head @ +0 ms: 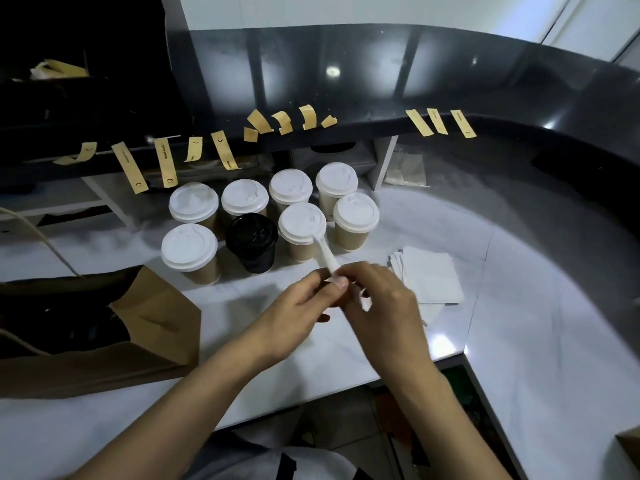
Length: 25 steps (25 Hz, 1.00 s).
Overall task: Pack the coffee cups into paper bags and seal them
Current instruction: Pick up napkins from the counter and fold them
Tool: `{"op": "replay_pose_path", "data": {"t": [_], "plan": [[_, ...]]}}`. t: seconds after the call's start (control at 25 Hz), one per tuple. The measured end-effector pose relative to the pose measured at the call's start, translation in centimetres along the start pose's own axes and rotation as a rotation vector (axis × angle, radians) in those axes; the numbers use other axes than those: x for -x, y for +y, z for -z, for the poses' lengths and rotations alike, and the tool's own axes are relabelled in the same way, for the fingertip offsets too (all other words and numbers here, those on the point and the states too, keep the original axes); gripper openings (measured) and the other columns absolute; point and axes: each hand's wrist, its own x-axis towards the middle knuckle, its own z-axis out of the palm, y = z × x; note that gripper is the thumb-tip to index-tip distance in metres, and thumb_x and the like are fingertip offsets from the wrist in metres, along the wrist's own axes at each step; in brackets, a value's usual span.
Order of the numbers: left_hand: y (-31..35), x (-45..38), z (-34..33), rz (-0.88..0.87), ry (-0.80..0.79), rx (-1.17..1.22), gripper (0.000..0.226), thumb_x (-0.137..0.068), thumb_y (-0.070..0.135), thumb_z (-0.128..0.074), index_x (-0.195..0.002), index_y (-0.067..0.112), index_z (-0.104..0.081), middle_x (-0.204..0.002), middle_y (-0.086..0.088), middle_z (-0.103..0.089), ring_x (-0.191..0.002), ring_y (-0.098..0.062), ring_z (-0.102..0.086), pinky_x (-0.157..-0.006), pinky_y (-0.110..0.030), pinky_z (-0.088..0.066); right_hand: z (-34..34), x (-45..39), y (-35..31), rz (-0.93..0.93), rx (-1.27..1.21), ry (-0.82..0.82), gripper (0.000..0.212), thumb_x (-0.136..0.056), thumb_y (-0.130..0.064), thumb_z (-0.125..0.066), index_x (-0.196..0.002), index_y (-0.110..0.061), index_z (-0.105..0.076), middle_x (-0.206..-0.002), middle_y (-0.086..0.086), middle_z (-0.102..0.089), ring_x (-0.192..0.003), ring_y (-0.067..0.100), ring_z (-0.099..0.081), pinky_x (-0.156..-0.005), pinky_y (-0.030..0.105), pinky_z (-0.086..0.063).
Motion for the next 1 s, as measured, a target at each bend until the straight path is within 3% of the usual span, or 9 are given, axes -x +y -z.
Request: {"op": "replay_pose_path", "data": {"t": [0.08, 0.16, 0.28, 0.36, 0.48, 0.6, 0.76, 0.92, 1.0], "plan": [[0.3, 0.1, 0.0, -0.012, 0.054, 0.16, 0.024, -0.1, 0.037, -0.054, -0.112, 0.021, -0.067, -0.093, 0.008, -0.073, -0.09, -0.01, -0.069, -0.079, -0.028, -0.056, -1.1, 0.4, -0.8, 0.066, 0.031, -0.028, 0.012, -0.089, -0.018, -0.073, -0.099, -0.015, -0.067, -0.088, -0.005, -0.065, -0.082, 0.02, -0.057, -0.072, 0.04, -0.05], [0.5, 0.3, 0.7, 0.014, 0.165, 0.22, 0.021, -0.104, 0.02, -0.051, -0.106, 0.009, -0.069, -0.085, 0.0, -0.073, -0.082, -0.012, -0.069, -0.07, -0.024, -0.054, -1.3, 0.6, -0.8, 0.137, 0.062, -0.048, 0.021, -0.09, -0.033, -0.07, -0.106, -0.019, -0.068, -0.098, -0.009, -0.066, -0.091, 0.018, -0.057, -0.08, 0.038, -0.049], [0.8, 0.6, 1.9, 0.051, 0.266, 0.168, 0.029, -0.104, 0.015, -0.048, -0.11, -0.009, -0.064, -0.097, -0.027, -0.068, -0.088, -0.027, -0.066, -0.074, -0.032, -0.057, -1.3, 0.7, -0.6, 0.167, 0.054, -0.074, 0.035, -0.098, -0.054, -0.055, -0.116, -0.027, -0.068, -0.114, -0.014, -0.064, -0.107, 0.012, -0.056, -0.092, 0.036, -0.044], [1.1, 0.9, 2.4, 0.041, 0.304, 0.16, 0.03, -0.104, 0.013, -0.048, -0.11, -0.011, -0.064, -0.106, -0.031, -0.068, -0.088, -0.027, -0.068, -0.074, -0.031, -0.059, -1.1, 0.4, -0.5, 0.081, 0.0, 0.013, 0.037, -0.102, -0.053, -0.048, -0.118, -0.026, -0.067, -0.115, -0.014, -0.062, -0.111, 0.01, -0.055, -0.095, 0.039, -0.043], [2.0, 1.9, 3.3, 0.024, 0.339, 0.173, 0.025, -0.103, 0.013, -0.052, -0.108, -0.003, -0.071, -0.103, -0.024, -0.073, -0.092, -0.031, -0.071, -0.077, -0.034, -0.059, -0.8, 0.1, -0.4, 0.131, -0.001, 0.116, 0.04, -0.095, -0.047, -0.064, -0.122, -0.019, -0.064, -0.123, -0.01, -0.06, -0.118, 0.011, -0.054, -0.1, 0.034, -0.042], [3.2, 3.5, 4.5, 0.001, 0.373, 0.191, 0.023, -0.101, 0.018, -0.056, -0.106, 0.008, -0.076, -0.101, -0.014, -0.077, -0.094, -0.032, -0.072, -0.085, -0.043, -0.057, -1.6, -0.2, -1.4, 0.391, 0.108, 0.026, 0.059, -0.086, -0.046, -0.075, -0.133, -0.015, -0.06, -0.137, 0.0, -0.058, -0.127, 0.018, -0.054, -0.105, 0.033, -0.038], [4.1, 5.7, 6.2, -0.016, 0.482, 0.184, 0.021, -0.099, 0.023, -0.059, -0.102, 0.016, -0.079, -0.102, -0.006, -0.078, -0.101, -0.027, -0.073, -0.099, -0.051, -0.053, -3.5, -0.7, -3.8, 0.47, 0.105, 0.017, 0.067, -0.085, -0.039, -0.077, -0.144, -0.018, -0.052, -0.145, 0.004, -0.053, -0.132, 0.023, -0.051, -0.11, 0.036, -0.037], [4.4, 7.9, 7.9, -0.047, 0.546, 0.099, 0.022, -0.103, 0.022, -0.055, -0.105, 0.02, -0.077, -0.098, 0.0, -0.078, -0.097, -0.019, -0.074, -0.09, -0.042, -0.056, -5.0, -0.8, -6.6, 0.504, 0.104, -0.104, 0.075, -0.085, -0.043, -0.074, -0.151, -0.021, -0.046, -0.151, 0.007, -0.045, -0.14, 0.022, -0.042, -0.115, 0.038, -0.031], [4.7, 8.9, 8.9, -0.064, 0.549, 0.056, 0.022, -0.104, 0.02, -0.052, -0.109, 0.022, -0.074, -0.098, 0.003, -0.078, -0.094, -0.015, -0.074, -0.086, -0.038, -0.058, -5.9, -0.8, -7.9, 0.491, 0.139, -0.092, 0.073, -0.082, -0.027, -0.079, -0.149, -0.021, -0.049, -0.148, 0.011, -0.047, -0.134, 0.026, -0.046, -0.112, 0.038, -0.032]]}}
